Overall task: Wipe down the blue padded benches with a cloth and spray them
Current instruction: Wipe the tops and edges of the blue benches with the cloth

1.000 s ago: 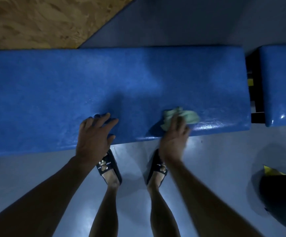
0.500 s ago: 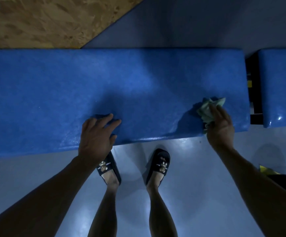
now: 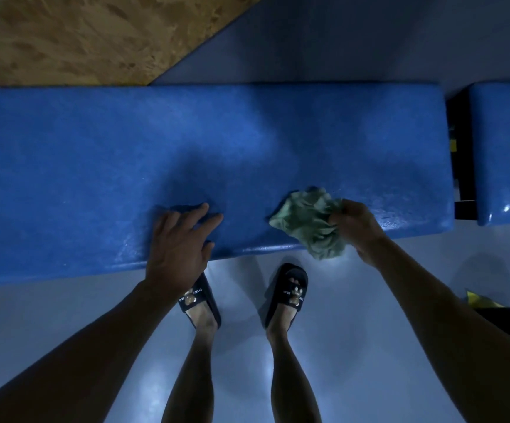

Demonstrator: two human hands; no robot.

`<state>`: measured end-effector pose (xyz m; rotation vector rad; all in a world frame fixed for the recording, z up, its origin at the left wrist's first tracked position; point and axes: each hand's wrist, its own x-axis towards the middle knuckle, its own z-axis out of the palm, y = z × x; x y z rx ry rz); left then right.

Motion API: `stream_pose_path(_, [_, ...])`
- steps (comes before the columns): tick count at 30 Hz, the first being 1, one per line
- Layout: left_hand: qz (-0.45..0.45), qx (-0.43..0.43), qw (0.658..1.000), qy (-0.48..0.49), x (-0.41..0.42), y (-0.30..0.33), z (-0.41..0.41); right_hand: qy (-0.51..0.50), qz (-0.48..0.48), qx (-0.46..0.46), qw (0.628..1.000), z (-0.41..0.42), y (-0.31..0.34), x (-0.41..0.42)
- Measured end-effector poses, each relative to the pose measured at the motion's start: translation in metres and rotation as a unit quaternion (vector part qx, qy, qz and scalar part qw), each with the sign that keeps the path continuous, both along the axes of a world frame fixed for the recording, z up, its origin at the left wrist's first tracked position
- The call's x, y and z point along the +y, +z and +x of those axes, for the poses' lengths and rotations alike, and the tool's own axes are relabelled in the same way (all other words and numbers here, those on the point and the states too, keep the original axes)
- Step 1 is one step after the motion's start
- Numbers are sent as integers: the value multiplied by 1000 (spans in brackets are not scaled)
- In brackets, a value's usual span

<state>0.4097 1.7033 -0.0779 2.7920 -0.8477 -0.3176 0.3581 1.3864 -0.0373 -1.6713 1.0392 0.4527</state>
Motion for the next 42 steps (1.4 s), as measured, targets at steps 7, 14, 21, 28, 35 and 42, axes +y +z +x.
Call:
stream_pose_path(7, [-19, 0, 1000, 4, 0, -3, -1, 79, -185, -14, 980, 4, -8, -12])
stream_pose_path(14, [-6, 2, 1000, 5, -2, -3, -3, 331, -307, -164, 877, -19, -14, 36])
stream_pose_path(21, [11, -1, 1000, 7, -5, 1, -2, 137, -298, -171, 929, -22, -17, 26])
stream_pose_path(28, [17, -2, 1000, 19, -7, 0, -5, 192, -245, -35, 950, -42, -25, 31])
stream_pose_path(35, [29, -2, 999, 19, -9, -1, -5, 181, -135, -80, 971, -42, 16, -3])
stream_pose_path(42, [22, -10, 1000, 19, -9, -2, -7, 378, -143, 61, 913, -30, 57, -73])
